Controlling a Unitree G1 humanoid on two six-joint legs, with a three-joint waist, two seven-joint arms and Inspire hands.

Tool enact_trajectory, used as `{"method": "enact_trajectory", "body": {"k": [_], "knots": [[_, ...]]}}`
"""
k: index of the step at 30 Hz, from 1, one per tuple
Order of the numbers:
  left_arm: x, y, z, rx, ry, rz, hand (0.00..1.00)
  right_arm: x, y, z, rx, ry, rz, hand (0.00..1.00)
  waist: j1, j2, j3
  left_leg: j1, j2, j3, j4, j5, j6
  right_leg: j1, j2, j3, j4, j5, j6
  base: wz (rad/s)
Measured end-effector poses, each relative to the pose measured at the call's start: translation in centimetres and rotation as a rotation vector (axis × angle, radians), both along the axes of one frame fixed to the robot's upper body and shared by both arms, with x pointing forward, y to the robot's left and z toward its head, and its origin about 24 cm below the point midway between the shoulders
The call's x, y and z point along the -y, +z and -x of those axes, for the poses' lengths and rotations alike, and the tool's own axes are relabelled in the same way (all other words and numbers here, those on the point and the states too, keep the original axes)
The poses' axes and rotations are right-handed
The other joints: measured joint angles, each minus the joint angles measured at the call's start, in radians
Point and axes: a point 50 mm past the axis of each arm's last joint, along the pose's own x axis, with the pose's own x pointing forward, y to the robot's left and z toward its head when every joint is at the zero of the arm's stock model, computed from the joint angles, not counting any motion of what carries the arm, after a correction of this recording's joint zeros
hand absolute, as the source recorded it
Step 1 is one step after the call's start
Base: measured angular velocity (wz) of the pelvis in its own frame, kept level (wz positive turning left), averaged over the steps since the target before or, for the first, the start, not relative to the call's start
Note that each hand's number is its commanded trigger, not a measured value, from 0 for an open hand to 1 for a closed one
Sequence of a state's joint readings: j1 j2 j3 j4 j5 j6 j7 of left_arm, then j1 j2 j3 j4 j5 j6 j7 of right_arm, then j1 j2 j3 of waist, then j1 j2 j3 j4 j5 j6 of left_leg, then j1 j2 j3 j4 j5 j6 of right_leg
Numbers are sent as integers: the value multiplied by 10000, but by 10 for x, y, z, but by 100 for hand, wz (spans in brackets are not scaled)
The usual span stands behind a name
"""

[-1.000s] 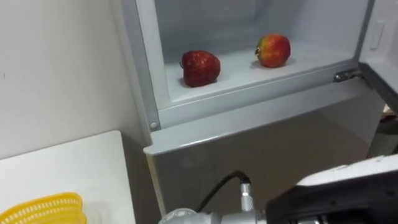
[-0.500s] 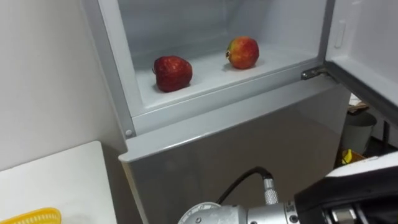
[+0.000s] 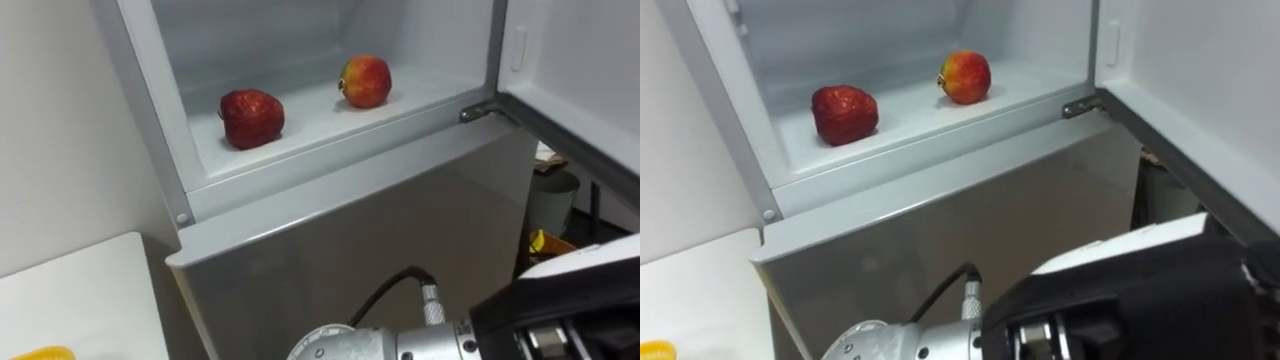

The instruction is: Retrieve from the upper fridge

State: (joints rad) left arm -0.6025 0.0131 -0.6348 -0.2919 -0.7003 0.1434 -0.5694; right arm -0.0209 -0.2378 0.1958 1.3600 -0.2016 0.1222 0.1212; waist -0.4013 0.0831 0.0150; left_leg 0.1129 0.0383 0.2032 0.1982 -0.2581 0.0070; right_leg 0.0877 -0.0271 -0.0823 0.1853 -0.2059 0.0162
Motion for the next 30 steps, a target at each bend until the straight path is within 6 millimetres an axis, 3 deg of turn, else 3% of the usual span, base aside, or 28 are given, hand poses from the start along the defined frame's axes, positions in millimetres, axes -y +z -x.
{"method": "enact_trajectory", "body": {"k": [4, 8, 11, 12, 13, 14, 15, 19, 21, 24, 30], "knots": [[-2, -1, -1, 398, 381, -63, 0, 0, 0, 0, 2, 75, 7, 0, 345, -92, 83, 8, -82, -165, -3, 17, -23, 14, -8, -44, 9, 2, -3, 5], [-24, -16, 8, 707, 1269, -146, 0, -2, 0, -4, 186, 494, -64, 0, 1223, -237, 149, -13, -79, -204, -87, 117, -83, -14, -2, -51, 33, 20, -30, -1], [-54, -29, -3, 916, 3051, -783, 0, -3, 0, -5, 283, 865, -4, 0, 2040, -393, 107, -148, -121, -506, -80, 210, -79, -57, -36, -294, 7, 28, -44, 24], [-61, -31, -6, 909, 3493, -859, 0, -4, 0, -6, 290, 1007, -9, 0, 2131, -438, 92, -172, -134, -598, -80, 231, -76, -67, -43, -354, 7, 29, -45, 46], [-74, -33, -12, 854, 4287, -931, 0, -4, 0, -7, 370, 1099, -35, 0, 2438, -518, 56, -241, -144, -740, -71, 252, -83, -113, -61, -515, 5, 28, -46, 33], [-87, -30, -17, 946, 4994, -851, 0, -4, 0, -8, 460, 1168, -25, 0, 2773, -521, -44, -339, -135, -778, -47, 267, -89, -174, -64, -581, -1, 34, -55, 31], [-97, -24, -19, 1042, 5630, -546, 0, -4, 0, -7, 528, 1178, 9, 0, 3051, -583, -61, -392, -137, -899, -13, 269, -91, -172, -64, -661, 1, 34, -56, 20], [-118, -11, -21, 1397, 6939, 381, 0, -4, 0, -8, 672, 1512, 246, 0, 3506, -692, -142, -364, -144, -1226, -13, 276, -102, -12, -60, -887, -5, 37, -58, 24], [-134, -4, -19, 1460, 8137, 979, 0, -3, 0, -6, 729, 1506, 336, 0, 3737, -608, -230, -293, -151, -1286, -17, 276, -102, 156, -65, -1067, -32, 40, -57, 5], [-156, 0, -20, 1397, 9722, 1647, 0, -5, -2, 8, 615, 1464, 397, 0, 3922, -507, -264, -27, -155, -1396, -115, 279, -107, 424, -53, -1106, -171, 39, -55, 12], [-204, 12, -11, 1851, 12613, 2828, 0, -7, -4, 33, 226, 980, 386, 0, 4234, -458, -214, 151, -150, -1410, -203, 283, -114, 575, -41, -1126, -192, 35, -50, -6]]}}
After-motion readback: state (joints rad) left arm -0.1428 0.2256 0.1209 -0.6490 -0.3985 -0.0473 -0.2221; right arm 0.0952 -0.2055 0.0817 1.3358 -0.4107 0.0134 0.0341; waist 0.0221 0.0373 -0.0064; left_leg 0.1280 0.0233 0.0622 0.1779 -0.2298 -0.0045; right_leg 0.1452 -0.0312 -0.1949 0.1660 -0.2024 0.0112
